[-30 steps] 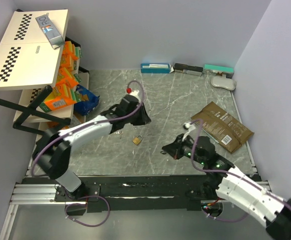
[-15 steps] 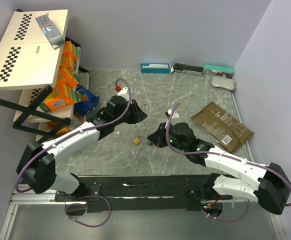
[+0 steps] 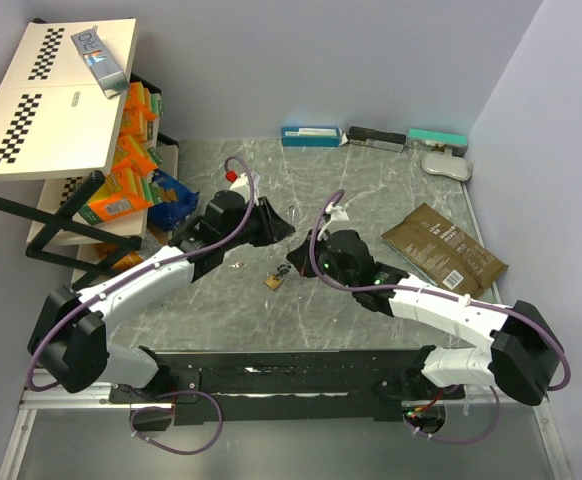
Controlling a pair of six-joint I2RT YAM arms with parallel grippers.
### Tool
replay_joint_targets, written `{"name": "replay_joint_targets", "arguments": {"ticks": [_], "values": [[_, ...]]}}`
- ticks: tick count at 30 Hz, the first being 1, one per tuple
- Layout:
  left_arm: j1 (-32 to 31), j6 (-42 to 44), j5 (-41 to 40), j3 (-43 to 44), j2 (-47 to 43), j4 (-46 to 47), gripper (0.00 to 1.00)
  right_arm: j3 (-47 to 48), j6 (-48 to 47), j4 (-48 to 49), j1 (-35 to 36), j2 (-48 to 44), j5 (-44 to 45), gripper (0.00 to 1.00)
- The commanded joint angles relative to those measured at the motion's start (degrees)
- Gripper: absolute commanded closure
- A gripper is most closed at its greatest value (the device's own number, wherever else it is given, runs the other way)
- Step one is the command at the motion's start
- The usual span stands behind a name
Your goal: Unlock with the key
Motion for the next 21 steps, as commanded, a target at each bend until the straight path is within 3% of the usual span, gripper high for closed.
{"name": "replay_joint_targets", "arguments": {"ticks": [1,21], "values": [[0.1,-1.0,1.4,-0.2,-2.7,3.8,0.99,3.4,-0.2,2.6,-0.4,0.3,3.2,1.00],[0.1,-1.1,2.8,-0.2,-1.4,4.3,0.99,1.5,0.4,9.4,-3.2,1.7,2.4,1.00]]}}
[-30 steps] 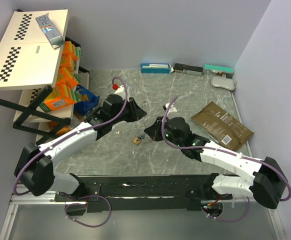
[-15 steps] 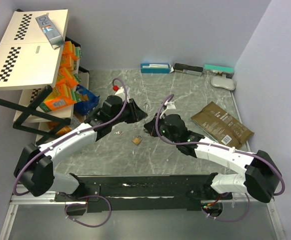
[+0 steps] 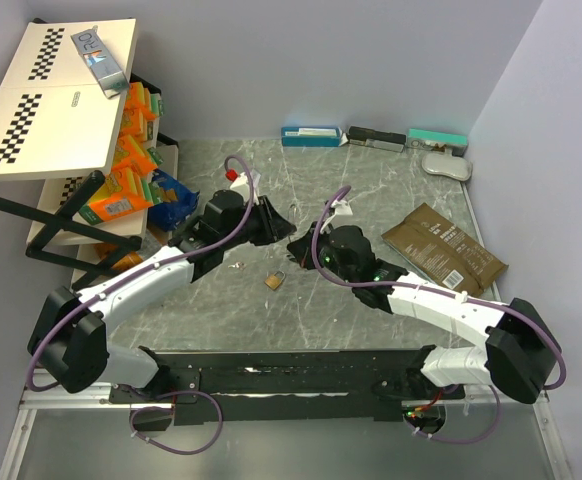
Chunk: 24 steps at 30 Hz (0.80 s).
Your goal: Unlock with the key
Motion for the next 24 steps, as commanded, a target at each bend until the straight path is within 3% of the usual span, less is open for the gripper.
{"name": "replay_joint_targets", "arguments": {"ticks": [1,24], "values": [[0.0,-0.7,1.4,0.1,-1.2,2.7,0.99,1.0,0.4,4.8,-1.0,-0.1,1.3,1.00],[0.0,-2.0,2.9,-1.0,0.2,4.3,0.99,0.6,2.6,13.3,-1.0,2.2,7.8,1.00]]}}
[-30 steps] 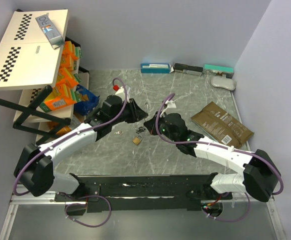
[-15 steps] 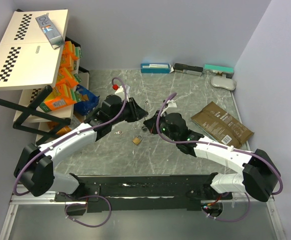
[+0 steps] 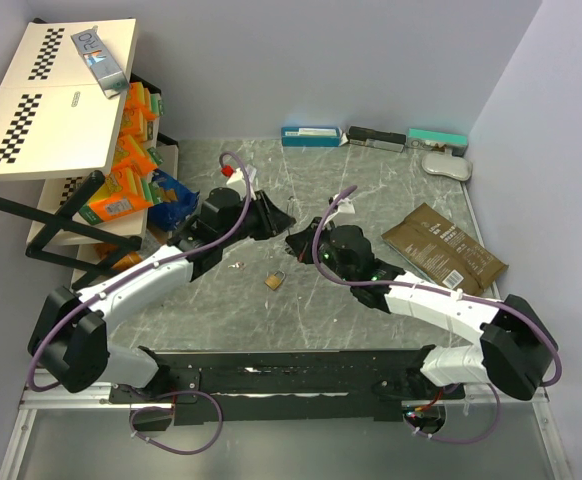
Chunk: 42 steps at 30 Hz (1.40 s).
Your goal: Unlock with the key
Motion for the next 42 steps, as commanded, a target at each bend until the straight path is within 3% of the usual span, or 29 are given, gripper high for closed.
{"name": "replay_joint_targets", "arguments": {"ticks": [1,42], "values": [[-0.7,-1.4,3.3,-0.8,0.3,0.6,0.99,1.4,0.9,7.4,-0.8,1.0,5.4,1.00],[-4.8,-1.3,-0.9,-3.1,1.2,2.2,0.99,1.7,0.8,11.5,-2.7,-3.3,10.0,1.00]]}}
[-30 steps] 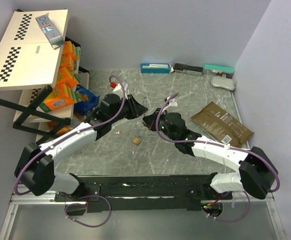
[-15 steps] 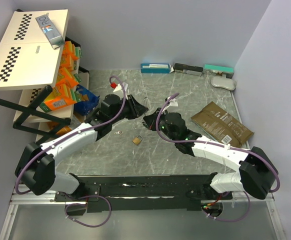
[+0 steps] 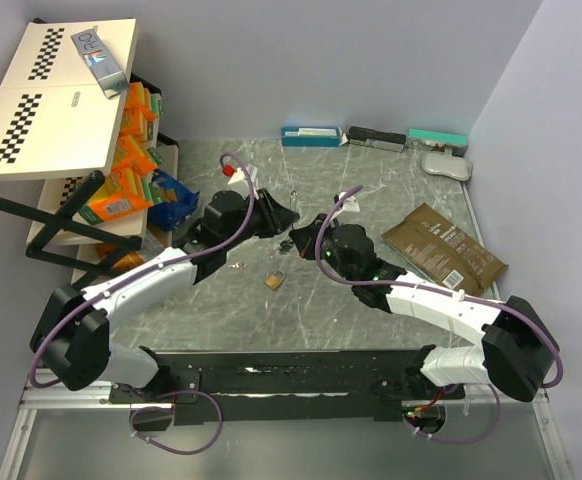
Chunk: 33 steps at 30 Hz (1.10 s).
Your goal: Unlock with the key
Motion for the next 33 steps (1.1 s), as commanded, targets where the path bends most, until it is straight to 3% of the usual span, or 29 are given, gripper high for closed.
{"name": "replay_joint_targets", "arguments": {"ticks": [1,33], "values": [[-3.3,-0.8,2.7,-2.3,0.1,-3.3,0.99,1.7,0.6,10.1,-2.3,-2.9,7.1,1.00],[-9.6,-0.1,-1.8,-5.2,-0.5,-0.3,0.99,-0.7,3.4,15.4,-7.5,-7.3,7.1,1.00]]}}
